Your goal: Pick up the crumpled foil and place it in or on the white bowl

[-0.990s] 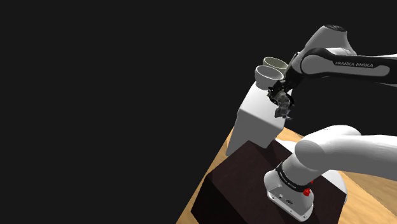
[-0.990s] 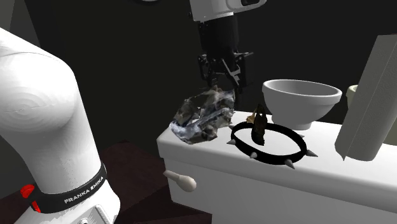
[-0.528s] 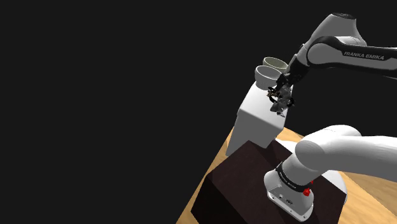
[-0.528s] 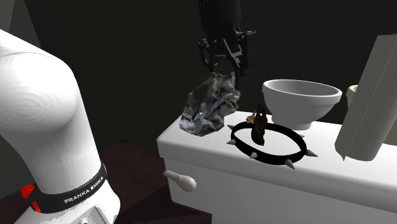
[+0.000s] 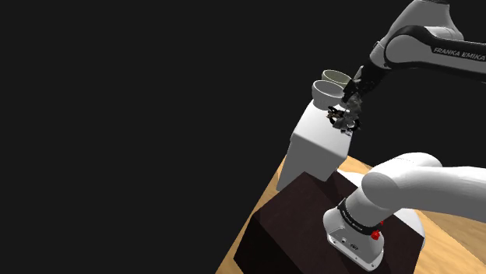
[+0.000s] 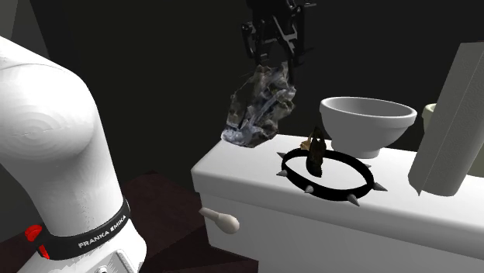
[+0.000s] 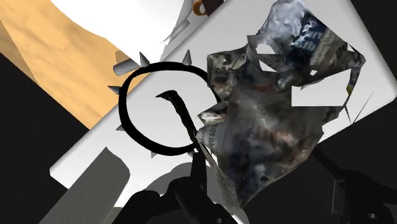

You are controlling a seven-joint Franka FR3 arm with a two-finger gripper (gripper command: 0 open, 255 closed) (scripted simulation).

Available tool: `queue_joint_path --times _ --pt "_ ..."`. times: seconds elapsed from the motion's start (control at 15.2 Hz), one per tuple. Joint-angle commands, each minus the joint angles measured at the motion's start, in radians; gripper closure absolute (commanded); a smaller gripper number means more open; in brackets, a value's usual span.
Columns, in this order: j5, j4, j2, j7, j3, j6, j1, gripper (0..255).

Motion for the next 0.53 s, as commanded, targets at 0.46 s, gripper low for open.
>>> queue_joint_path --times 0.46 --pt "0.026 0.127 0.011 -0.014 0.022 -0.115 0.012 255"
